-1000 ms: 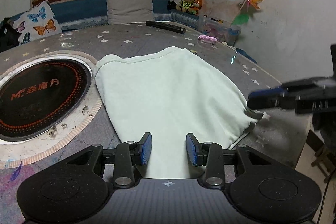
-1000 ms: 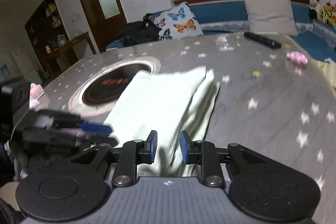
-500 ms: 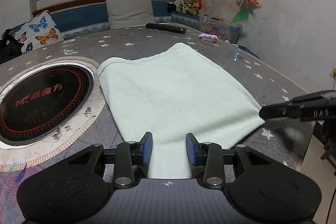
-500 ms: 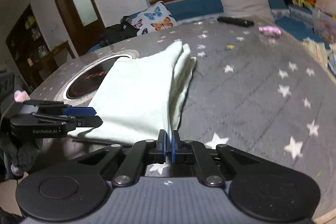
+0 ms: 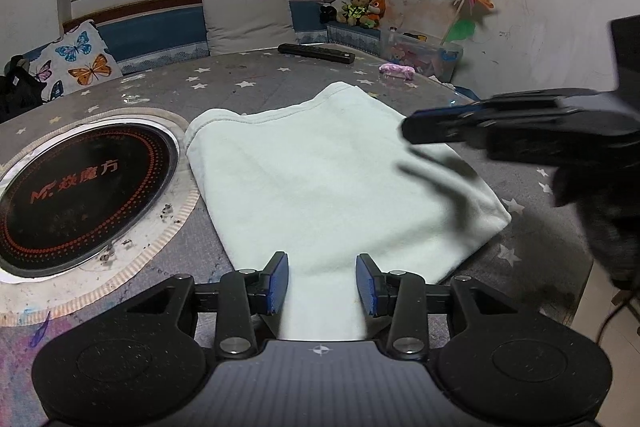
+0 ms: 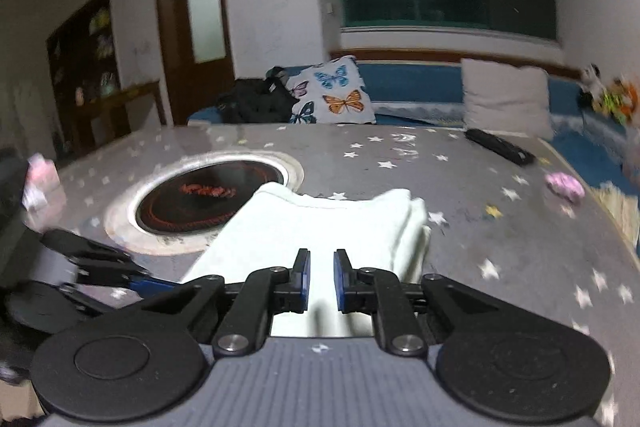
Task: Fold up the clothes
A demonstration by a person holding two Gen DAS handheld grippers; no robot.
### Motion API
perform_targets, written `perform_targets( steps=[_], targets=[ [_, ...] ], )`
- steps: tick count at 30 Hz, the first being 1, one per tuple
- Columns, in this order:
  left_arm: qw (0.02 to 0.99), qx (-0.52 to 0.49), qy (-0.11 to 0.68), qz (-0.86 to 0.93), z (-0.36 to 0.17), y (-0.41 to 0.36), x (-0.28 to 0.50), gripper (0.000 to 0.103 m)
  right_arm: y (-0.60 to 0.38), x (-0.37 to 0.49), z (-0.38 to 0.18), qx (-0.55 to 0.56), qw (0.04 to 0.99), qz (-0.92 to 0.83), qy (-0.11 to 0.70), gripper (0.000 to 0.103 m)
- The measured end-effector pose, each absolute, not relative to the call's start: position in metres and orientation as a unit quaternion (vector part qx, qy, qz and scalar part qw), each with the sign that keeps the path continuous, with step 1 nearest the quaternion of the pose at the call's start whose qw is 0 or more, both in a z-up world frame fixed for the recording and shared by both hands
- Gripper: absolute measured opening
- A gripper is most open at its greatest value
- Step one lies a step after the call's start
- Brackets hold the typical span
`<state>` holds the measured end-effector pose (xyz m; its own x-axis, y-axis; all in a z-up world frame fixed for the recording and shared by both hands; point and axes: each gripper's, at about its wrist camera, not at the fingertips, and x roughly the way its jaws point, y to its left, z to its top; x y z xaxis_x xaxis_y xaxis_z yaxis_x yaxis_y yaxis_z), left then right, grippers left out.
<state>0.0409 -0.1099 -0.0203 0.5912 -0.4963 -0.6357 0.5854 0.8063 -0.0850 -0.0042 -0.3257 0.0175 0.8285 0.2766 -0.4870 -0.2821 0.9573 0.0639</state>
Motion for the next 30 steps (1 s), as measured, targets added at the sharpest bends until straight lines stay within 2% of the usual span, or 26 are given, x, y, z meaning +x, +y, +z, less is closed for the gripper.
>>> perform_targets(
  steps=[8, 18, 30],
  targets=[
    [0.885, 0.05, 0.344, -0.31, -0.013, -0.105, 0.05, 0.041, -0.353, 0.022, -0.01, 0.04, 0.945, 0.091, 0.311, 0.012],
    [0.9, 0.046, 0.323, -0.289, 0.01, -0.117, 0.108, 0.04, -0.339, 0.046, 0.021, 0.024, 0.954, 0.127, 0.27, 0.012],
    [0.901, 0.03, 0.339, -0.271, -0.003, -0.117, 0.173, 0.039, -0.353, 0.104, -0.009, 0.05, 0.943, 0.108, 0.31, 0.012]
  ],
)
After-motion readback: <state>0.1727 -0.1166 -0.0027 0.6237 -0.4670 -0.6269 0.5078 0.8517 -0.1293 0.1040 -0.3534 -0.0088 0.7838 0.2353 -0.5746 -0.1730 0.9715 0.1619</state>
